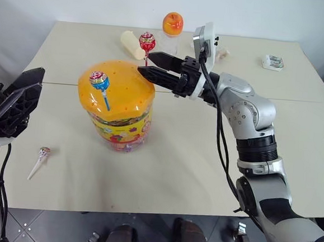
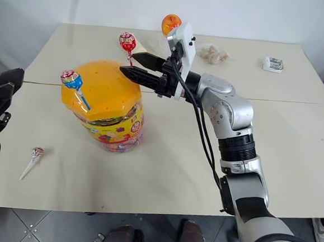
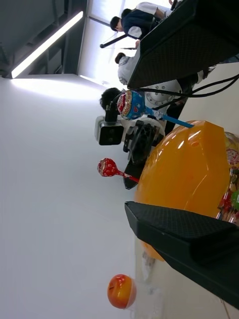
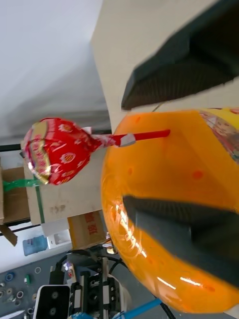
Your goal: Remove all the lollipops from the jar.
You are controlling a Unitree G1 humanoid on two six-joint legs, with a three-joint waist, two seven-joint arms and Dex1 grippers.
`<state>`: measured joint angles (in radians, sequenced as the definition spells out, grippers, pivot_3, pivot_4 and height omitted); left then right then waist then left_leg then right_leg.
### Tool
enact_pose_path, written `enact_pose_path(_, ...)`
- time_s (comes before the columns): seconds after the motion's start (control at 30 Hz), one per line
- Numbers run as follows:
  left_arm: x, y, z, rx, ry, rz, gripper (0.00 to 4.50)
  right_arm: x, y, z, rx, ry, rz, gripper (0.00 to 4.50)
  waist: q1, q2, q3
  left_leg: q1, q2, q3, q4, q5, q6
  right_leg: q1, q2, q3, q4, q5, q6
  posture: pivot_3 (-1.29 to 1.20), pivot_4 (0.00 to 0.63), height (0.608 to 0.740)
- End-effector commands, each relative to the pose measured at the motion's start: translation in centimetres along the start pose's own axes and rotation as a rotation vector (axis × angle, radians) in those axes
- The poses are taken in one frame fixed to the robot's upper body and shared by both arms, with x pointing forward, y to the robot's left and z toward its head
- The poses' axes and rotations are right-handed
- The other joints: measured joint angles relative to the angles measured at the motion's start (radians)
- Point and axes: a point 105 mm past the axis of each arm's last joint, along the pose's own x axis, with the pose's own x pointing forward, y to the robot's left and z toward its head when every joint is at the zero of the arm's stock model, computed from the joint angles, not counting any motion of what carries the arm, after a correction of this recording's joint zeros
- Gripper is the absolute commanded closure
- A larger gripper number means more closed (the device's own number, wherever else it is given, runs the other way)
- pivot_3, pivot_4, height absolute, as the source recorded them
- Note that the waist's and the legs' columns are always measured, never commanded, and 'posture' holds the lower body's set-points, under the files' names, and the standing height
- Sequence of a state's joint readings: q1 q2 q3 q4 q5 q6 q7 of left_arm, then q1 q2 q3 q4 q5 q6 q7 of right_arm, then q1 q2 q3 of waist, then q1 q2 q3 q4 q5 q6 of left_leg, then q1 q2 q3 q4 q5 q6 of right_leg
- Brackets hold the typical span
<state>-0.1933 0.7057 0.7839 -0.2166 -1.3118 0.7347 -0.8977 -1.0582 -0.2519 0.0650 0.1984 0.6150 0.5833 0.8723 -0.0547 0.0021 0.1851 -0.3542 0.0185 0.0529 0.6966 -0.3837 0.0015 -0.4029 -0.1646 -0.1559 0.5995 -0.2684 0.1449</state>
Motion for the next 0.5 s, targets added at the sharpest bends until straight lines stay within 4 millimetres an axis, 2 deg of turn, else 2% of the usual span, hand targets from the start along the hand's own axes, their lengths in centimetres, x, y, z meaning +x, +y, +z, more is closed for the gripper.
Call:
enact_pose_path(0.03, 0.1, -0.5, 0.7, 0.025, -0.038, -0.031, 0.7, 0.5, 0.7, 1.8, -0.025, -0.051, 0.042, 2.9, -0.001, 0.0, 0.0, 0.0, 0.0, 0.0, 0.0, 0.0, 0.0, 0.0, 0.0, 0.0, 0.0, 0.0, 0.0, 0.0, 0.15, 0.74)
enact_pose_path(0.2, 0.1, -0.6, 0.6, 0.023, -0.019, -0.042, 0.7, 0.3, 0.7, 2.8, -0.056, -0.139, 0.051, 4.45, -0.002, 0.0, 0.0, 0.0, 0.0, 0.0, 0.0, 0.0, 0.0, 0.0, 0.0, 0.0, 0.0, 0.0, 0.0, 0.0, 0.15, 0.74)
enact_pose_path(0.3, 0.3, -0.6, 0.9, 0.04, -0.033, -0.054, 0.7, -1.0, 0.5, 6.2, -0.114, -0.348, 0.078, 4.45, -0.003, 0.0, 0.0, 0.0, 0.0, 0.0, -0.001, 0.0, 0.0, -0.001, 0.0, 0.0, 0.0, 0.0, 0.0, 0.0, 0.15, 0.74)
enact_pose_path(0.37, 0.6, -0.7, 0.9, 0.043, -0.015, -0.078, 0.7, -2.3, 0.3, 7.9, -0.139, -0.413, 0.08, 4.45, -0.001, 0.0, 0.0, 0.0, 0.0, 0.001, -0.001, 0.0, 0.0, -0.001, 0.0, 0.0, 0.0, 0.0, 0.0, 0.0, 0.15, 0.74)
enact_pose_path(0.43, 0.8, -1.0, 0.7, 0.049, 0.019, -0.101, 0.7, -3.7, -0.2, 8.6, -0.157, -0.405, 0.066, 4.45, 0.001, 0.0, 0.0, 0.0, 0.0, 0.0, -0.001, 0.0, 0.0, -0.001, 0.0, 0.0, 0.0, 0.0, 0.0, 0.0, 0.15, 0.74)
enact_pose_path(0.5, 1.0, -1.5, 0.2, 0.055, 0.088, -0.134, 0.7, -5.9, -1.2, 8.0, -0.16, -0.268, 0.018, 4.45, 0.007, -0.001, 0.0, 0.0, 0.0, 0.0, -0.001, 0.0, 0.0, -0.001, 0.0, 0.0, 0.0, 0.0, 0.0, 0.0, 0.15, 0.74)
